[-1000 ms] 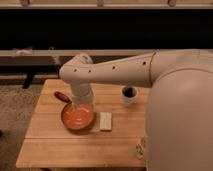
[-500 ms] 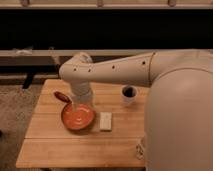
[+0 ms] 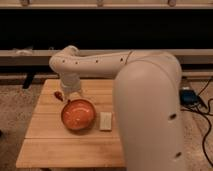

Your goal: Drag the pepper across the table

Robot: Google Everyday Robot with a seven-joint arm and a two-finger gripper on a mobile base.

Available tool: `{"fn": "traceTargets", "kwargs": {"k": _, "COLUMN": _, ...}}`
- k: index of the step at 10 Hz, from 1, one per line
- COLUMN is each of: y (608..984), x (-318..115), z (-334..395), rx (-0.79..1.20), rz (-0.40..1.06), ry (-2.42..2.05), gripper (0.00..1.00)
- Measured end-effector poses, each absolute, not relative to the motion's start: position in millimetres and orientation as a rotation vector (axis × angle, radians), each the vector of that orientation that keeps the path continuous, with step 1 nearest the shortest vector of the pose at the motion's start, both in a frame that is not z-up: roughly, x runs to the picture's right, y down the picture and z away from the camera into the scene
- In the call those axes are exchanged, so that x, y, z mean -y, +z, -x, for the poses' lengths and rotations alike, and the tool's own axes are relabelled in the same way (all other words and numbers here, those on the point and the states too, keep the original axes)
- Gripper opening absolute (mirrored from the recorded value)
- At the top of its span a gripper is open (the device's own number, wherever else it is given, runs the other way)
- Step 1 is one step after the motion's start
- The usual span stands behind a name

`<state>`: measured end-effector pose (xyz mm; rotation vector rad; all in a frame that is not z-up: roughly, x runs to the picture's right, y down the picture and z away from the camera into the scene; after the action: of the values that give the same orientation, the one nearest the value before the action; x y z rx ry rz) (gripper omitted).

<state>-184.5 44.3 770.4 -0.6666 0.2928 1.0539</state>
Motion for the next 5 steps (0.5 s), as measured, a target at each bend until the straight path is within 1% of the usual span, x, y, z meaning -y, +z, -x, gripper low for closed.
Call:
{"fn": "traceTargets", "kwargs": {"k": 2, "y": 804.9, "x": -32.5, "z": 211.9, "rx": -0.224, "rz": 0.699, "ry": 0.909, "gripper": 0.65}}
{"fn": "traceTargets", "kwargs": {"k": 5, "y": 854.4, "x": -34.8, "z": 227.1, "rx": -0.198, "rz": 0.737, "ry": 0.790, "gripper": 0.65}}
